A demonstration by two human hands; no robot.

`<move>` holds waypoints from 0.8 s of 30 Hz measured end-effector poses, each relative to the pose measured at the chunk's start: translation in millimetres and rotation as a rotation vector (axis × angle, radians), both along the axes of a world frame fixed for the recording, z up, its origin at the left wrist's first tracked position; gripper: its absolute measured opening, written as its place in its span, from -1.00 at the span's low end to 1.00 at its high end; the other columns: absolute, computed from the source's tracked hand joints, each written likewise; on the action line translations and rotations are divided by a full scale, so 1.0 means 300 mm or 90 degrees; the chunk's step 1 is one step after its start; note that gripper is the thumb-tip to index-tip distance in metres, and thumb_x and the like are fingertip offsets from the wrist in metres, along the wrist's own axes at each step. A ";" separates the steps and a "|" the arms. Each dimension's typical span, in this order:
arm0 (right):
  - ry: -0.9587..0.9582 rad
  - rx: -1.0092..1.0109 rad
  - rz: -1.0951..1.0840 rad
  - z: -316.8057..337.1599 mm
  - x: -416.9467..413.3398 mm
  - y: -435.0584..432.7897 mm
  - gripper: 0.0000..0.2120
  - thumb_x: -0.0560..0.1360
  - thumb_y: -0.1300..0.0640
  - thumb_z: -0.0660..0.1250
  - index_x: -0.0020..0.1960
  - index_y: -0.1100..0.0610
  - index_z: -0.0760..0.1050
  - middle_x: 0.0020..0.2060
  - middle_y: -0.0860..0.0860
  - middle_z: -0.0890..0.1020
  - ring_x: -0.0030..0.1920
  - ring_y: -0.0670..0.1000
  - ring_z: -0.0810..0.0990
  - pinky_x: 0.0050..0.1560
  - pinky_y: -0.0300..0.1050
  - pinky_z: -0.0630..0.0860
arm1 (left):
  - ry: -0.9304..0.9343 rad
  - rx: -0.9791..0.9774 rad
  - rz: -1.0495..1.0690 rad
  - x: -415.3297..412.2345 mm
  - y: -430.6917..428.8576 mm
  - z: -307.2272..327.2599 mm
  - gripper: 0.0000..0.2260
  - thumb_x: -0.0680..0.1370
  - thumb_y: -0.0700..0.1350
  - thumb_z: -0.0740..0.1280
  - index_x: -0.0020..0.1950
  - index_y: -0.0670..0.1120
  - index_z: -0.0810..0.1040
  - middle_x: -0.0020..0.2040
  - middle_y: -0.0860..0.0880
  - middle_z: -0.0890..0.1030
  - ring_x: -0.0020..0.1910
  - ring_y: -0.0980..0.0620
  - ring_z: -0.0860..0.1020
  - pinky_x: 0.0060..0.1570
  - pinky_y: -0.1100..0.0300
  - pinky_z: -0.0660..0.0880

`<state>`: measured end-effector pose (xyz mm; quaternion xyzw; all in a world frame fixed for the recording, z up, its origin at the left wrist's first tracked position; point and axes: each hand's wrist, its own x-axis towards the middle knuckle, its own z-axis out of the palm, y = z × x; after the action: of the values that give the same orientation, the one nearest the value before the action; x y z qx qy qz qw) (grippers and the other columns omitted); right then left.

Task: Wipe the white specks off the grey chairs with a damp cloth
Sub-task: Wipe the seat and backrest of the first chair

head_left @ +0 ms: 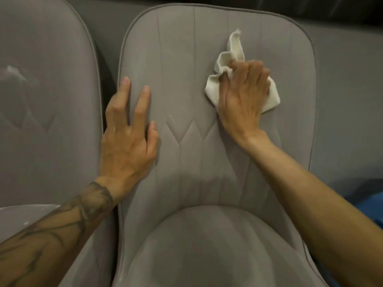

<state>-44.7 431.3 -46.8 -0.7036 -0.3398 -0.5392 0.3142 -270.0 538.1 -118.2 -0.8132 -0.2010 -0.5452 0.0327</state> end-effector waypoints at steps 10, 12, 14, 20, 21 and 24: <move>-0.077 -0.081 0.049 0.012 -0.030 0.012 -0.84 0.62 0.01 0.19 0.11 0.09 0.35 0.00 0.18 0.52 -0.04 0.17 0.40 -0.04 0.07 0.29 | 0.009 -0.005 -0.011 0.000 -0.002 -0.003 -0.43 0.67 -0.08 0.20 0.68 -0.06 0.16 0.67 -0.21 0.07 0.63 -0.26 0.17 0.45 -0.21 0.42; -0.017 0.043 0.015 0.083 -0.045 0.057 -0.80 0.62 0.01 0.19 0.09 0.14 0.45 0.00 0.17 0.53 -0.06 0.18 0.45 -0.05 0.07 0.35 | 0.006 0.000 -0.012 0.003 0.007 -0.005 -0.44 0.67 -0.08 0.19 0.68 -0.07 0.17 0.67 -0.22 0.08 0.63 -0.26 0.17 0.47 -0.20 0.41; 0.012 0.030 0.012 0.034 -0.089 0.068 -0.75 0.63 0.03 0.18 0.09 0.19 0.51 0.03 0.20 0.54 -0.02 0.22 0.48 0.02 0.09 0.35 | 0.005 -0.001 -0.008 0.004 0.010 -0.010 -0.44 0.67 -0.08 0.19 0.68 -0.06 0.18 0.67 -0.21 0.08 0.63 -0.26 0.17 0.46 -0.19 0.42; -0.045 -0.112 0.059 0.058 -0.104 0.021 -0.75 0.62 0.03 0.20 0.09 0.18 0.53 0.01 0.19 0.54 -0.03 0.22 0.50 -0.03 0.07 0.31 | 0.009 -0.006 -0.017 -0.002 0.004 -0.004 -0.44 0.67 -0.07 0.19 0.68 -0.06 0.18 0.67 -0.18 0.07 0.62 -0.26 0.19 0.43 -0.23 0.44; -0.031 -0.064 0.041 0.126 -0.086 0.052 -0.72 0.62 0.01 0.17 0.11 0.18 0.53 0.02 0.19 0.55 -0.04 0.22 0.50 -0.05 0.05 0.32 | 0.007 -0.003 -0.019 -0.001 0.003 -0.003 -0.44 0.67 -0.07 0.19 0.67 -0.07 0.19 0.66 -0.20 0.08 0.62 -0.27 0.19 0.45 -0.22 0.42; 0.034 0.062 -0.008 0.217 -0.093 0.121 -0.67 0.62 -0.03 0.13 0.13 0.18 0.53 0.05 0.17 0.56 -0.02 0.17 0.50 -0.03 -0.05 0.31 | 0.005 -0.011 -0.019 -0.001 -0.001 -0.002 -0.44 0.67 -0.07 0.18 0.68 -0.06 0.19 0.66 -0.20 0.08 0.61 -0.27 0.19 0.44 -0.18 0.44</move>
<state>-72.7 467.7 18.2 -0.7040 -0.2997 -0.5380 0.3538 -270.5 537.9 -118.8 -0.8184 -0.1932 -0.5408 0.0185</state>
